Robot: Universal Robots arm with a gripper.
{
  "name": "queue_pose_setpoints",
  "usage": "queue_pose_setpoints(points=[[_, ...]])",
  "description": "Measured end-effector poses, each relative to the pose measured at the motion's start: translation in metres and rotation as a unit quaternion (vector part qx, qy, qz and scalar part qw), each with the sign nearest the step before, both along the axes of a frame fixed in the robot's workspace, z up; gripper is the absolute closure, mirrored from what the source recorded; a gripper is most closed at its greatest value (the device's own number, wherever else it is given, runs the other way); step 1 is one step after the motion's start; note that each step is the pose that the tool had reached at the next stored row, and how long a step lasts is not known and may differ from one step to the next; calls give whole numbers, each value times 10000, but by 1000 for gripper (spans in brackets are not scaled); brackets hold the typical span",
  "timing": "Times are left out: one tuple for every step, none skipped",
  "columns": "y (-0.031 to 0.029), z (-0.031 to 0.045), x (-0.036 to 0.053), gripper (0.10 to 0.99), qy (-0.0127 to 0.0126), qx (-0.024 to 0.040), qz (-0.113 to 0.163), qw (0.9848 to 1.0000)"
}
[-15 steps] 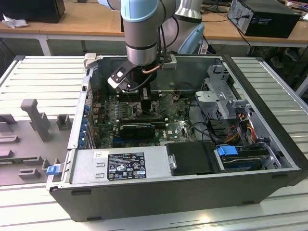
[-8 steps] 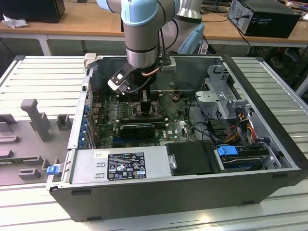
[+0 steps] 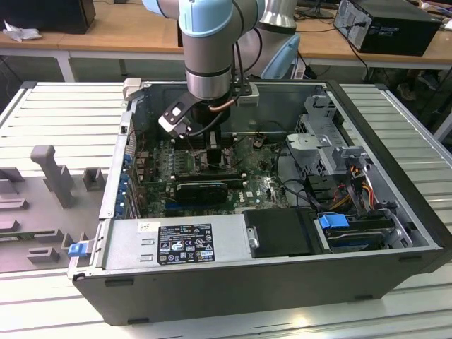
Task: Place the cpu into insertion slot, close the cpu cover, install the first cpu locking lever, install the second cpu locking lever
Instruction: 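Place the cpu into insertion slot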
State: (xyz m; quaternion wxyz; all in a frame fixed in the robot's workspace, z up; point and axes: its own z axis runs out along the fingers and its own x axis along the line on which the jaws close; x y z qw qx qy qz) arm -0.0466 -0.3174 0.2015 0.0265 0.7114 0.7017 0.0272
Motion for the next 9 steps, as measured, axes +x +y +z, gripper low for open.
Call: queue_pose_setpoints(points=[[0,-3,1,553,-1,1,-1,10000],[1,-7,1,553,-1,1,-1,10000],[0,-17,1,553,1,-2,0,10000],[-1,-21,1,553,1,-3,0,10000],[-1,-23,1,553,1,-1,0,10000],[0,-24,2,553,0,0,0,10000],[0,-24,2,553,-1,1,0,10000],[0,-24,2,553,-1,1,0,10000],[0,-25,2,553,-1,1,0,10000]])
